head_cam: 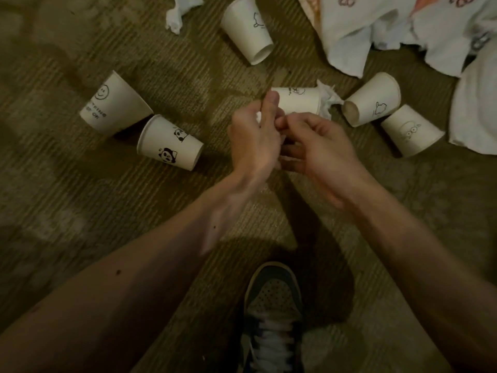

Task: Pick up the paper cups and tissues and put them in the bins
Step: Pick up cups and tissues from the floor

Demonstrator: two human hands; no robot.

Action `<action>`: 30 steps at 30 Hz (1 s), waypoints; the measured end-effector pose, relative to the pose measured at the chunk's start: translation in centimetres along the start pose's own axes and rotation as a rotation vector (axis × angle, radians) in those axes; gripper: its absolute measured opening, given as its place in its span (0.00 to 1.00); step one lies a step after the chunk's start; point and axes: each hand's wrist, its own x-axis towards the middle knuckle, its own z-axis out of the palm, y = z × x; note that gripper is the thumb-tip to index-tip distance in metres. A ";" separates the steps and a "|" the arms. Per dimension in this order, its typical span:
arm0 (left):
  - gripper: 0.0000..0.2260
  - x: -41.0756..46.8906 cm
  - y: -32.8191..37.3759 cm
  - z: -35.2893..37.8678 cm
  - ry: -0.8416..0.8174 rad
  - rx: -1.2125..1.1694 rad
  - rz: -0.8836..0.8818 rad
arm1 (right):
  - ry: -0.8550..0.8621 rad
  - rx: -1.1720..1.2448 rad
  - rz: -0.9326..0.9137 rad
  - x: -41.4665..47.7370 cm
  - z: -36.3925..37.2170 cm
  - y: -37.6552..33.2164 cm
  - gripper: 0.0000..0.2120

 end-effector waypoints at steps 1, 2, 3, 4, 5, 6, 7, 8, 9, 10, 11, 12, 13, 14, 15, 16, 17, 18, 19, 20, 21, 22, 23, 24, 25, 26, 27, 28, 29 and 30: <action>0.16 0.1 -0.2 -0.2 -0.020 0.047 0.029 | 0.004 -0.075 -0.020 0.2 -0.4 -0.2 0.11; 0.14 0.3 -0.4 -0.4 -0.043 0.086 0.041 | 0.025 -0.162 -0.052 0.6 -0.9 -0.3 0.09; 0.13 0.4 -0.4 -0.7 -0.074 0.109 0.030 | 0.066 -0.266 -0.093 1.1 -1.7 -0.3 0.08; 0.13 0.6 -0.4 -0.9 -0.110 0.130 0.016 | 0.124 -0.407 -0.147 1.8 -2.7 -0.3 0.06; 0.13 0.9 -0.5 -1.1 -0.140 0.173 0.016 | 0.189 -0.582 -0.205 2.6 -3.9 -0.2 0.06; 0.15 1.2 -0.6 -1.3 -0.161 0.248 0.035 | 0.248 -0.765 -0.260 3.5 -5.1 -0.2 0.09; 0.16 1.4 -0.7 -1.4 -0.178 0.342 0.062 | 0.288 -0.915 -0.295 4.5 -6.3 0.0 0.13; 0.17 1.6 -0.7 -1.5 -0.191 0.428 0.087 | 0.303 -1.012 -0.306 5.5 -7.3 0.1 0.18; 0.19 1.7 -0.7 -1.4 -0.200 0.500 0.107 | 0.283 -1.069 -0.296 6.4 -8.1 0.2 0.22; 0.21 1.7 -0.7 -1.4 -0.209 0.563 0.124 | 0.239 -1.110 -0.276 7.2 -8.7 0.3 0.27; 0.22 1.7 -0.7 -1.3 -0.216 0.617 0.137 | 0.186 -1.162 -0.248 8.1 -9.0 0.3 0.32; 0.23 1.7 -0.7 -1.3 -0.222 0.663 0.143 | 0.132 -1.221 -0.218 8.9 -9.3 0.3 0.36; 0.24 1.8 -0.7 -1.2 -0.230 0.699 0.142 | 0.084 -1.270 -0.193 9.6 -9.5 0.3 0.39; 0.25 2.0 -0.8 -1.2 -0.239 0.729 0.138 | 0.049 -1.298 -0.175 10.3 -9.7 0.3 0.40; 0.25 2.2 -0.8 -1.2 -0.247 0.757 0.135 | 0.030 -1.307 -0.160 10.9 -9.9 0.2 0.39; 0.25 2.3 -0.9 -1.3 -0.253 0.779 0.139 | 0.022 -1.313 -0.148 11.4 -10.0 0.3 0.37; 0.24 2.3 -0.9 -1.3 -0.261 0.791 0.148 | 0.018 -1.327 -0.139 11.7 -10.1 0.3 0.35; 0.23 2.3 -1.0 -1.3 -0.274 0.795 0.157 | 0.018 -1.349 -0.143 11.9 -10.2 0.3 0.32; 0.23 2.3 -1.0 -1.3 -0.289 0.796 0.167 | 0.025 -1.370 -0.166 11.9 -10.3 0.2 0.29; 0.23 2.3 -1.1 -1.3 -0.301 0.802 0.177 | 0.044 -1.381 -0.203 11.9 -10.4 0.2 0.25; 0.23 2.2 -1.2 -1.3 -0.308 0.819 0.191 | 0.071 -1.379 -0.226 11.7 -10.4 0.2 0.21; 0.23 2.2 -1.3 -1.3 -0.316 0.848 0.216 | 0.095 -1.371 -0.229 11.5 -10.5 0.2 0.18; 0.23 2.2 -1.4 -1.3 -0.328 0.882 0.246 | 0.108 -1.364 -0.217 11.3 -10.6 0.1 0.17; 0.23 2.2 -1.5 -1.3 -0.343 0.914 0.273 | 0.108 -1.357 -0.198 11.0 -10.7 0.1 0.17; 0.22 2.1 -1.6 -1.3 -0.362 0.932 0.293 | 0.104 -1.342 -0.173 10.7 -10.9 0.1 0.16; 0.21 2.1 -1.6 -1.3 -0.385 0.928 0.301 | 0.100 -1.314 -0.149 10.2 -11.1 0.1 0.16; 0.20 2.1 -1.7 -1.3 -0.414 0.904 0.300 | 0.097 -1.266 -0.121 9.5 -11.2 0.1 0.16; 0.19 2.0 -1.7 -1.2 -0.443 0.865 0.294 | 0.094 -1.192 -0.087 8.8 -11.2 0.1 0.16; 0.17 2.0 -1.7 -1.2 -0.472 0.815 0.290 | 0.090 -1.089 -0.046 7.8 -11.1 0.1 0.17; 0.15 1.9 -1.6 -1.2 -0.498 0.759 0.293 | 0.085 -0.973 -0.007 6.9 -10.9 0.0 0.18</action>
